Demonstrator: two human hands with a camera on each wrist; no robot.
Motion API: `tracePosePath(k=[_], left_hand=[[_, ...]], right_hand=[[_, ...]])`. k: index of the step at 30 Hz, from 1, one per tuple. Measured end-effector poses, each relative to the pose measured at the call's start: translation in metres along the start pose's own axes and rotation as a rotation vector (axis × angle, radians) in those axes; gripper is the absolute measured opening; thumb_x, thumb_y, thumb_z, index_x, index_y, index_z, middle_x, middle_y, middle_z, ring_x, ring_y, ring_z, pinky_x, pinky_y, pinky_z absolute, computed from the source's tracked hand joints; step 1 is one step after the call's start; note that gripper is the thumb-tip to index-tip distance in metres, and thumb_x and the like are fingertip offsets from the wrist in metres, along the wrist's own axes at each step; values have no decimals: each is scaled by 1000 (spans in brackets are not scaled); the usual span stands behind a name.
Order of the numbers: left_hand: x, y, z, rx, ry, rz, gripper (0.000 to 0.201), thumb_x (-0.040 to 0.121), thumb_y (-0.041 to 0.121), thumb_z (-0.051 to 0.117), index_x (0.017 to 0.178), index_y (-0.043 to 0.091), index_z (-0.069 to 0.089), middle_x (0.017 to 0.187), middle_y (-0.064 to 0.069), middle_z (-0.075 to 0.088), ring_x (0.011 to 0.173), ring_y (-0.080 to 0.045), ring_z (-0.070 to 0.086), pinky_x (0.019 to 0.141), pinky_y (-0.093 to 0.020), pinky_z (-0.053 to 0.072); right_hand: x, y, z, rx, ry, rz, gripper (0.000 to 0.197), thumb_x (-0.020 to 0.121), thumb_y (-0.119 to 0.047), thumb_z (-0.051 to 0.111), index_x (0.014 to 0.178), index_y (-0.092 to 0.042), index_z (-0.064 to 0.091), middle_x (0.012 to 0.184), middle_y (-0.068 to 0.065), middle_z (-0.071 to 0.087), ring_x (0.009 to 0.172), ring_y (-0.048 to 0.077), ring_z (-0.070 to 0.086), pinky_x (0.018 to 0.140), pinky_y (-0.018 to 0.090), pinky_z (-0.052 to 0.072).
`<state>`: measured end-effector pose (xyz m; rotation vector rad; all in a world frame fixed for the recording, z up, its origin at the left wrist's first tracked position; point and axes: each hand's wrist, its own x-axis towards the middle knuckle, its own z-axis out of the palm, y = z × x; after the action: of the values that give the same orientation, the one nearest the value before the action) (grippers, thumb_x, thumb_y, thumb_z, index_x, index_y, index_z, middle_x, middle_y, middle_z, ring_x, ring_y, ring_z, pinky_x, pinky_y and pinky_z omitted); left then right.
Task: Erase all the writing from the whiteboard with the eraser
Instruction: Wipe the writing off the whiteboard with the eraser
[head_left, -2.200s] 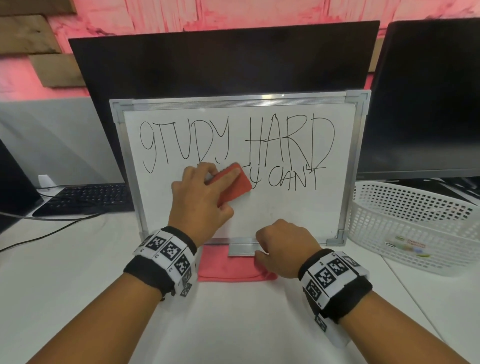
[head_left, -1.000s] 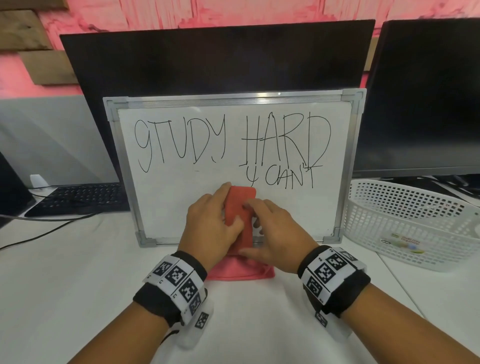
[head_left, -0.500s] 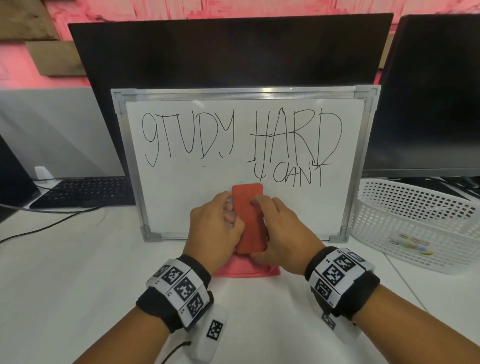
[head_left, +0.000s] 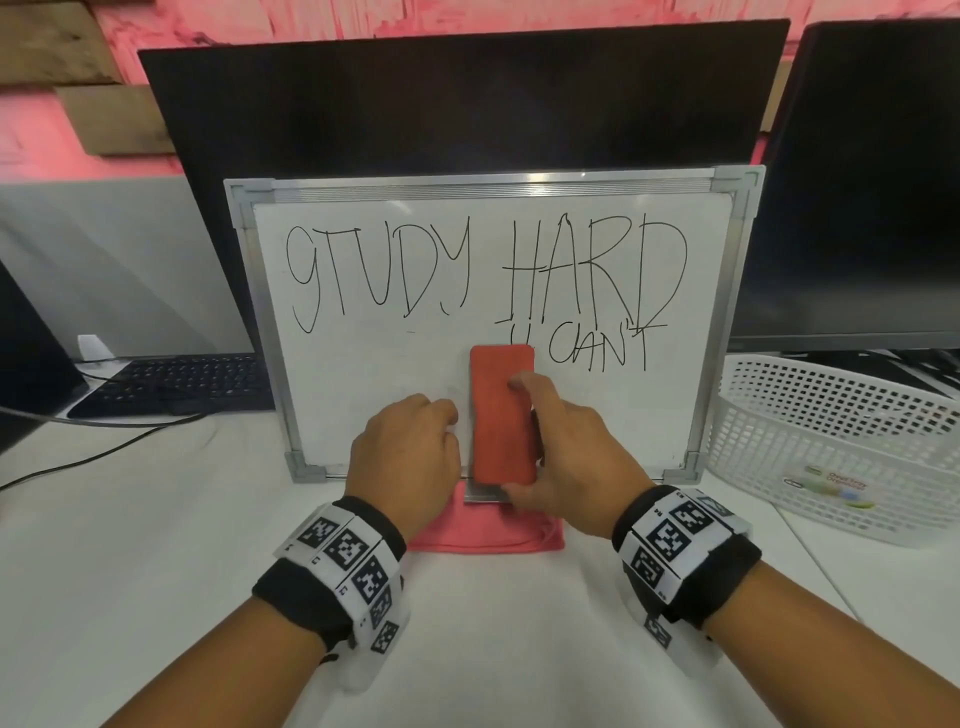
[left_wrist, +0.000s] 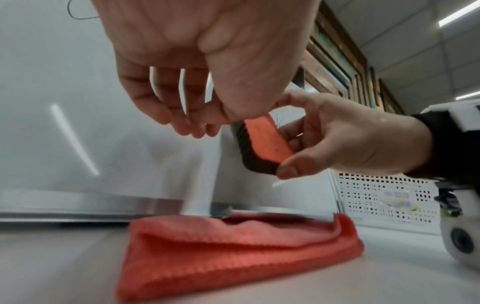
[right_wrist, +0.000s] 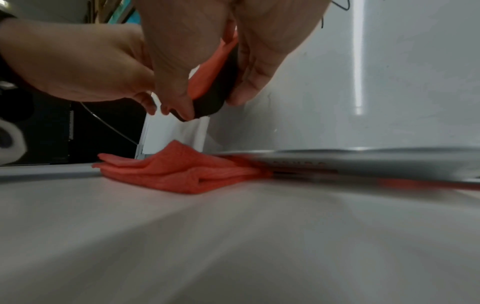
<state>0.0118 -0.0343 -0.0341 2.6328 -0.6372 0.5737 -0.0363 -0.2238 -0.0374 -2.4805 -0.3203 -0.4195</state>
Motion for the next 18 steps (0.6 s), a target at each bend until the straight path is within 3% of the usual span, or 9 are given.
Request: tracePosePath(k=[3, 7, 11, 15, 18], left_hand=[[1, -6, 1, 50, -87, 6, 24, 92, 14, 46, 95, 17, 69, 88, -3, 67, 80, -31, 63, 69, -40, 56], [0, -13, 7, 120, -213, 47, 22, 92, 15, 42, 81, 15, 61, 77, -3, 62, 70, -29, 59, 60, -35, 50], [-2, -17, 14, 112, -288, 99, 22, 89, 17, 42, 73, 16, 58, 70, -2, 59, 66, -28, 58, 61, -38, 54], [-1, -18, 19, 46, -301, 132, 23, 84, 21, 41, 73, 17, 60, 68, 0, 61, 64, -25, 58, 58, -36, 53], [-2, -18, 22, 5, -320, 151, 20, 82, 20, 43, 73, 19, 60, 67, 1, 61, 63, -24, 58, 57, -35, 52]], right_hand=[[3, 0, 0, 30, 17, 14, 98, 69, -32, 88, 145, -23, 27, 88, -7, 57, 72, 5, 55, 66, 26, 48], [-8, 0, -2, -45, -90, 23, 97, 68, -35, 86, 144, -24, 25, 81, -12, 52, 68, 6, 54, 62, 29, 49], [-9, 4, -9, -108, -86, 34, 100, 69, -33, 87, 145, -26, 23, 94, -4, 57, 80, 20, 59, 71, 43, 56], [-3, 9, -12, -79, 19, 40, 103, 67, -43, 86, 145, -33, 19, 107, 0, 61, 90, 23, 61, 75, 45, 56], [-6, 9, -13, -110, -2, 47, 103, 67, -42, 85, 145, -34, 17, 103, -1, 61, 83, 21, 61, 70, 45, 56]])
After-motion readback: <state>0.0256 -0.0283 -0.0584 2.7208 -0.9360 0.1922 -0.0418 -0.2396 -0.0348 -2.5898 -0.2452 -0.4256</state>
